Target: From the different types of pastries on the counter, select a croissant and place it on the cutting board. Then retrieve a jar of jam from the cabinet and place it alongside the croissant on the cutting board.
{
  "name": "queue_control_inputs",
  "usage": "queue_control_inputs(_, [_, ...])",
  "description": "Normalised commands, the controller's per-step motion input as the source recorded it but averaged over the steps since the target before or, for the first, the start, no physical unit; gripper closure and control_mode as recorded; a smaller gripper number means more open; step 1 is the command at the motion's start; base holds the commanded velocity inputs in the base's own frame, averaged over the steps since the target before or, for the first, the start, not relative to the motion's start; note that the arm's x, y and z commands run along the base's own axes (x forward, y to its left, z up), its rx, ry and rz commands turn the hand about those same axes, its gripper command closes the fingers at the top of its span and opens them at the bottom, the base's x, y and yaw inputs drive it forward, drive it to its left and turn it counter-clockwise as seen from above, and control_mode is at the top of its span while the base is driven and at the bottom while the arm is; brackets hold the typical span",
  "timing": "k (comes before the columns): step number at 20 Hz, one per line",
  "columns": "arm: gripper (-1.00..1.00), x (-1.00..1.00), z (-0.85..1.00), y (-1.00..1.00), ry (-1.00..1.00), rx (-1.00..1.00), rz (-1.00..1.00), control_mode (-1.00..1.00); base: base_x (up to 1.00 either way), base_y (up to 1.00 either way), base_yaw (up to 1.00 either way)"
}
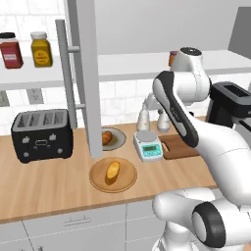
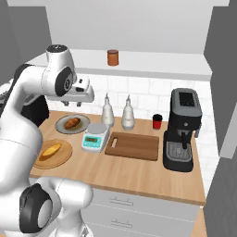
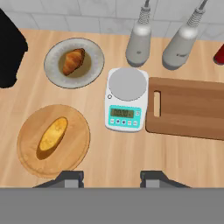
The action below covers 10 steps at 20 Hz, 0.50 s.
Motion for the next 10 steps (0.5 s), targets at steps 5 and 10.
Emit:
queue_control_inputs(5, [-1.0,0.0,-0.17,0.17,0.0,0.0,0.0,-1.0,0.0,0.0,0.0])
queue_control_inputs(10, [-1.0,0.04,-0.24,0.55,0.01,0.0,-0.03,-1.0,0.0,0.0,0.0])
